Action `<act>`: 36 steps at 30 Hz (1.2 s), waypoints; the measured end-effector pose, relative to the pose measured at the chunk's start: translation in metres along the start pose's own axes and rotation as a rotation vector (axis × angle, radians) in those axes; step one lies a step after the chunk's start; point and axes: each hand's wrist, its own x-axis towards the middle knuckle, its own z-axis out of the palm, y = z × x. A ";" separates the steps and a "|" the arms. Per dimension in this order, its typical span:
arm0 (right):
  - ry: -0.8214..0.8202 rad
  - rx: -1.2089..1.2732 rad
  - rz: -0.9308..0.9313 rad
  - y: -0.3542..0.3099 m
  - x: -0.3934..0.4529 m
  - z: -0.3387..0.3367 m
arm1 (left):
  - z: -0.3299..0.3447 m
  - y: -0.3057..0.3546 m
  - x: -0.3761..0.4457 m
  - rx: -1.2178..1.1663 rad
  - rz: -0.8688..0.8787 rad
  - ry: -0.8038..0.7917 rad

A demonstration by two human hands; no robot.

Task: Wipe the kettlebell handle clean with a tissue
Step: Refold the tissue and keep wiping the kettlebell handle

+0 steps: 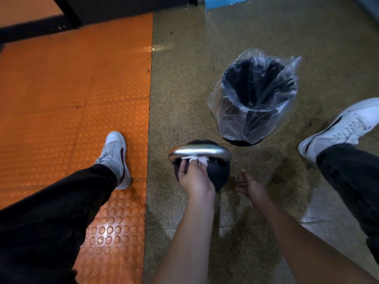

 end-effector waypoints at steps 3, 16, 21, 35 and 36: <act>0.013 -0.017 -0.017 -0.002 -0.006 0.000 | 0.009 0.006 0.009 -0.104 -0.255 -0.149; 0.021 -0.028 0.000 -0.004 -0.012 0.001 | 0.003 0.017 -0.003 0.006 -0.208 -0.265; 0.029 -0.021 0.008 -0.005 -0.010 0.002 | -0.009 0.020 -0.019 0.171 -0.177 -0.244; 0.020 -0.032 -0.010 -0.016 -0.023 0.008 | -0.001 0.031 -0.007 0.229 -0.140 -0.186; 0.012 -0.030 -0.011 -0.017 -0.024 0.008 | -0.004 0.031 -0.012 0.269 -0.137 -0.191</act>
